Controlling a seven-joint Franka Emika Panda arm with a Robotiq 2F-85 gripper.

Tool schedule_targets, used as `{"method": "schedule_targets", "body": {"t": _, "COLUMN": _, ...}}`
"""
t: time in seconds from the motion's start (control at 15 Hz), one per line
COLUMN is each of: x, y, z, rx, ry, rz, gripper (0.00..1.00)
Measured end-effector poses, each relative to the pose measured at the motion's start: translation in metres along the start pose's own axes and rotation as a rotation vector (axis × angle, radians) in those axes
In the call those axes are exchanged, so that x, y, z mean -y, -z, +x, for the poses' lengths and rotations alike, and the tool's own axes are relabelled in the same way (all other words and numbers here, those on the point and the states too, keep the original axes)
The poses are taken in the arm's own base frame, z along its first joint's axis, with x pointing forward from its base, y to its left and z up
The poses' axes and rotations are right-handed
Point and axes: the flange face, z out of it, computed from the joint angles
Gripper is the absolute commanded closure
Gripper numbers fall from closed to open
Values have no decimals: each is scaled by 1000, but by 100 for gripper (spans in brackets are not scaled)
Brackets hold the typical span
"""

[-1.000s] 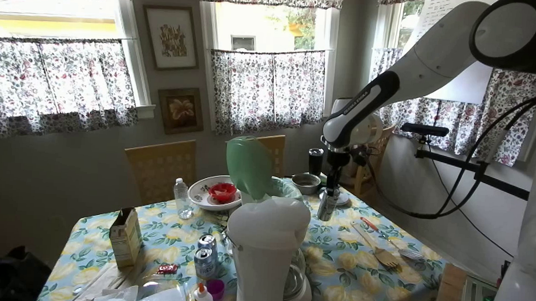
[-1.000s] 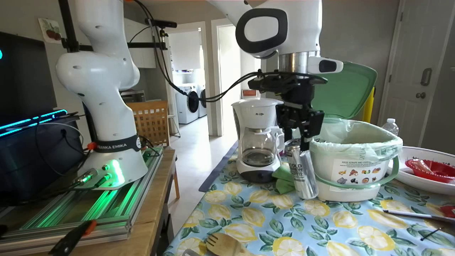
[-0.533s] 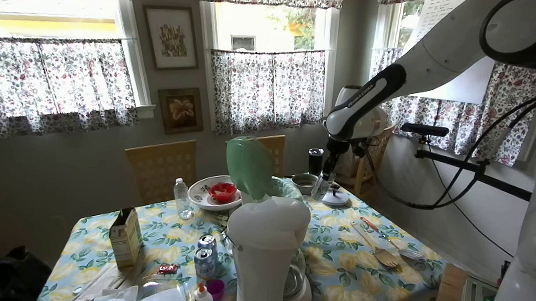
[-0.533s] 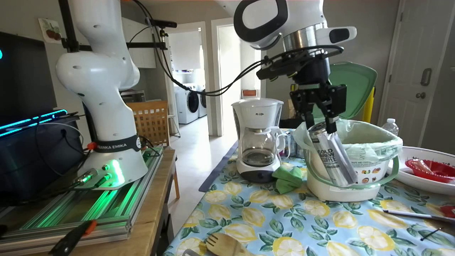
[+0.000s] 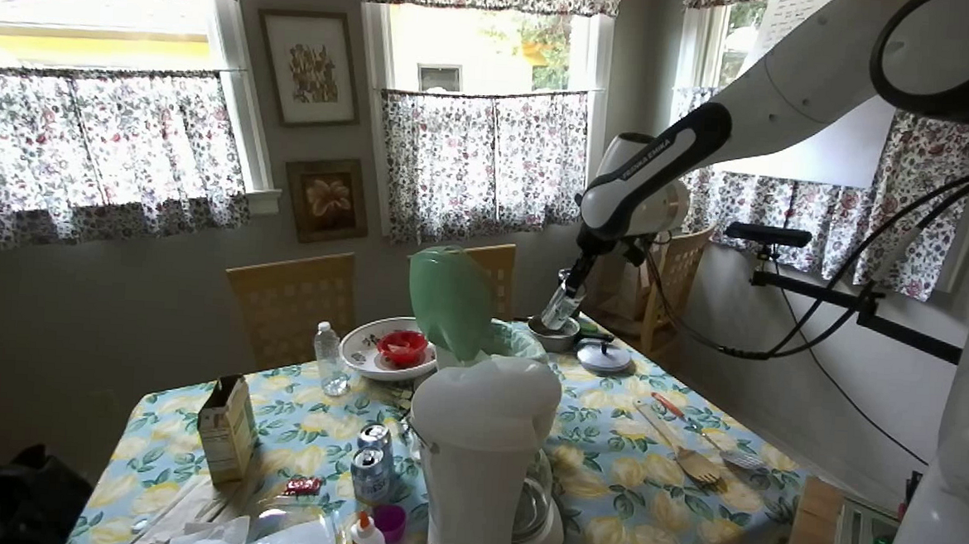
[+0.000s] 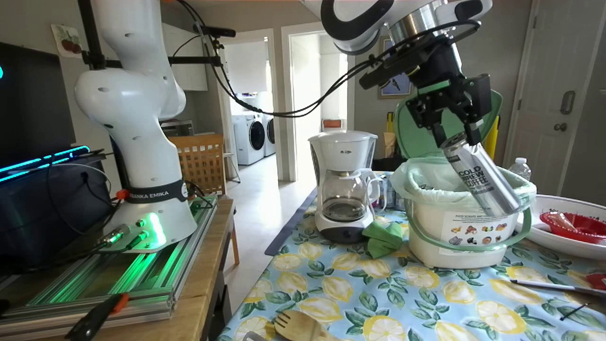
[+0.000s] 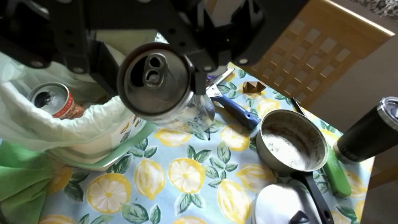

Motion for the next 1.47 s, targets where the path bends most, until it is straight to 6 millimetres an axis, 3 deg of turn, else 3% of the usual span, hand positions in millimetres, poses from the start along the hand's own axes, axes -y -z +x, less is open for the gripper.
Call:
{"method": "schedule_targets", "body": {"t": 0.4, "x": 19, "y": 20, "z": 43, "rx": -84, "ry": 24, "rz": 14, "gripper": 63}}
{"method": "schedule_targets", "body": {"t": 0.67, "x": 36, "y": 23, "z": 68, "rx": -143, "ry": 19, "rz": 65, "gripper": 63}}
{"method": "schedule_targets", "body": {"t": 1.4, "x": 65, "y": -14, "z": 94, "rx": -166, "ry": -24, "rz": 213, "gripper": 63}}
{"method": "schedule_targets", "body": {"t": 1.47, "x": 67, "y": -16, "z": 94, "rx": -160, "ry": -25, "rz": 227, "gripper": 13}}
